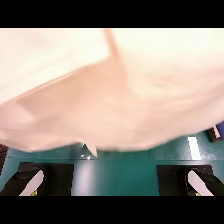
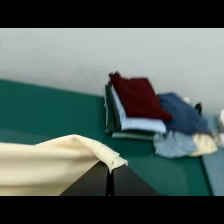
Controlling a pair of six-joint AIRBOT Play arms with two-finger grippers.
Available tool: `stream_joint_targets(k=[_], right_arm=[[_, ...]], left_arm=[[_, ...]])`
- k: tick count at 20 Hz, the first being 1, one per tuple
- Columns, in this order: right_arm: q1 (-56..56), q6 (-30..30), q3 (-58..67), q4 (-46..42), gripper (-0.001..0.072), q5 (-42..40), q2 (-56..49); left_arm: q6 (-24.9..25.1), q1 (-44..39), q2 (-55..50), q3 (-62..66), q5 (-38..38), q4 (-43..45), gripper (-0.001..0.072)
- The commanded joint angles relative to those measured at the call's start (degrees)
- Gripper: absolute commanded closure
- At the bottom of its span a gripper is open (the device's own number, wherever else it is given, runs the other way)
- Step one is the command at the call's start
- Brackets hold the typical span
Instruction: Fold the shirts.
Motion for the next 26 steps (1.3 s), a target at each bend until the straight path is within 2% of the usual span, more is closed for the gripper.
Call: stream_joint_targets(k=[1,5,7,9,11,13,15,17,20,22,24,26], right_arm=[[0.59,0.09,-6.32,-0.68,0.0698,8.07,-7.69],[4.04,0.09,-15.28,-0.74,0.0698,11.37,-23.21],[5.68,0.09,-18.29,-0.76,0.0698,10.86,-31.5],[6.58,0.15,-18.8,-0.68,0.0698,10.36,-39.43],[6.58,0.2,-18.78,-0.13,0.0698,7.72,-45.09],[6.58,3.28,-17.27,-0.11,0.0698,3.93,-48.92],[6.56,4.0,-14.1,1.4,0.0698,0.92,-51.28],[6.56,4.02,-9.88,3.54,0.0698,-2.78,-52.59],[6.56,4.04,-4.96,5.88,0.0697,-6.93,-52.74],[6.56,4.0,-2.75,5.79,0.0698,-4.5,-52.72],[6.62,3.98,-3.61,5.79,0.0698,0.02,-52.0],[6.99,3.98,-8.5,5.77,0.0698,1.14,-49.75]], left_arm=[[-0.22,-0.02,-1.46,-17.9,-5.99,0.24,0.068],[2.51,-0.02,-9.94,-40.02,-5.49,0.35,0.068],[4.39,-0.07,-17.38,-45.44,-2.43,0.28,0.068],[5.35,-0.07,-26.01,-46.12,1.73,-0.33,0.068],[10.1,-0.07,-32.52,-46.1,8.85,-5.11,0.068],[14.27,-0.07,-37.31,-44.68,15.96,-11.96,0.068],[16.83,-0.07,-40.65,-41.86,19.43,-13.84,0.068],[16.9,-0.07,-42.8,-38.64,20.98,-13.73,0.068],[19.63,-0.07,-43.45,-35.63,20.5,-13.64,0.068],[19.78,0.11,-43.41,-34.25,16.81,-11.3,0.068],[17.59,0.11,-43.01,-33.53,10.23,-4.15,0.0682],[14.62,-0.07,-42.53,-34.25,4.07,3.02,0.0683]])
